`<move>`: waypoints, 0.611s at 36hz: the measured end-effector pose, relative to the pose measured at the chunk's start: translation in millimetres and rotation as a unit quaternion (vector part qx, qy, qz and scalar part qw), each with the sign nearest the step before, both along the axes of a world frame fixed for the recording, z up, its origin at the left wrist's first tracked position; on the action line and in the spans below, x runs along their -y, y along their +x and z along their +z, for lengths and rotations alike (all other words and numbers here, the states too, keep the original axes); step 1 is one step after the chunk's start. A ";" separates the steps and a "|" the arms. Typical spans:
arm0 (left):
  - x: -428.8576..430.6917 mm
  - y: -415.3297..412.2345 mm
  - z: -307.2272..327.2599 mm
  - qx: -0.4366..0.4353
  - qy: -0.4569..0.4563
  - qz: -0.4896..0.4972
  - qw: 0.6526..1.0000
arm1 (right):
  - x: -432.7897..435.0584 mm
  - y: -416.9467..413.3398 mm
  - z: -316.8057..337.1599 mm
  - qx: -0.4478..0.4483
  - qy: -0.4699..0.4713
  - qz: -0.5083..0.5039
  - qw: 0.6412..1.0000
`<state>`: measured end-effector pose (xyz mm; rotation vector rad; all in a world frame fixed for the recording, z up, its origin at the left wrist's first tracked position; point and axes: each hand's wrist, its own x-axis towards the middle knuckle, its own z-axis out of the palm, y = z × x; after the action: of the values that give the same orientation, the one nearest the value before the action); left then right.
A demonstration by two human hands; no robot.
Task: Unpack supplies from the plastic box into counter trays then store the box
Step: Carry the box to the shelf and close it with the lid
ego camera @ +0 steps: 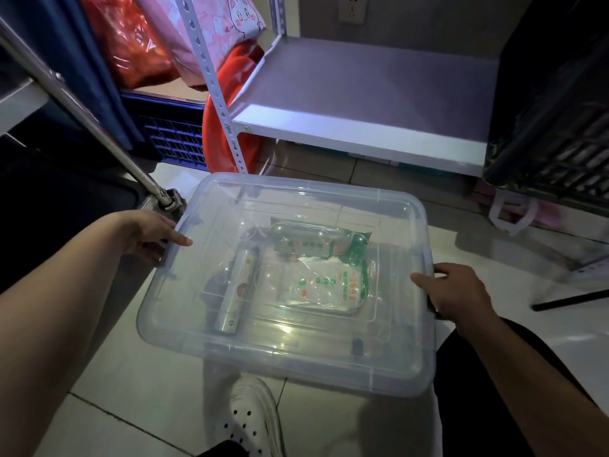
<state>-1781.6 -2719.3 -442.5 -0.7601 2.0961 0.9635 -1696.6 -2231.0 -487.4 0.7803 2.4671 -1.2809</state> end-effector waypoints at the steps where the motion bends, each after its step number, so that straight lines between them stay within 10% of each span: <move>1: 3.6 5.3 -0.3 0.002 0.018 0.010 1.000 | 2.1 6.9 -0.7 -0.002 -0.025 0.004 1.000; 8: 23.7 25.3 -3.7 0.012 0.104 0.038 0.994 | 19.2 40.0 5.4 -0.008 -0.212 -0.117 0.970; 22: 81.1 -20.0 112.8 -0.188 0.277 0.014 0.942 | 12.6 10.0 149.2 -0.217 -0.257 -0.076 0.939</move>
<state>-1801.5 -2800.3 -329.7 -0.3301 1.9594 1.7236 -1686.6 -2243.6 -338.2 0.6014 2.2081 -2.2371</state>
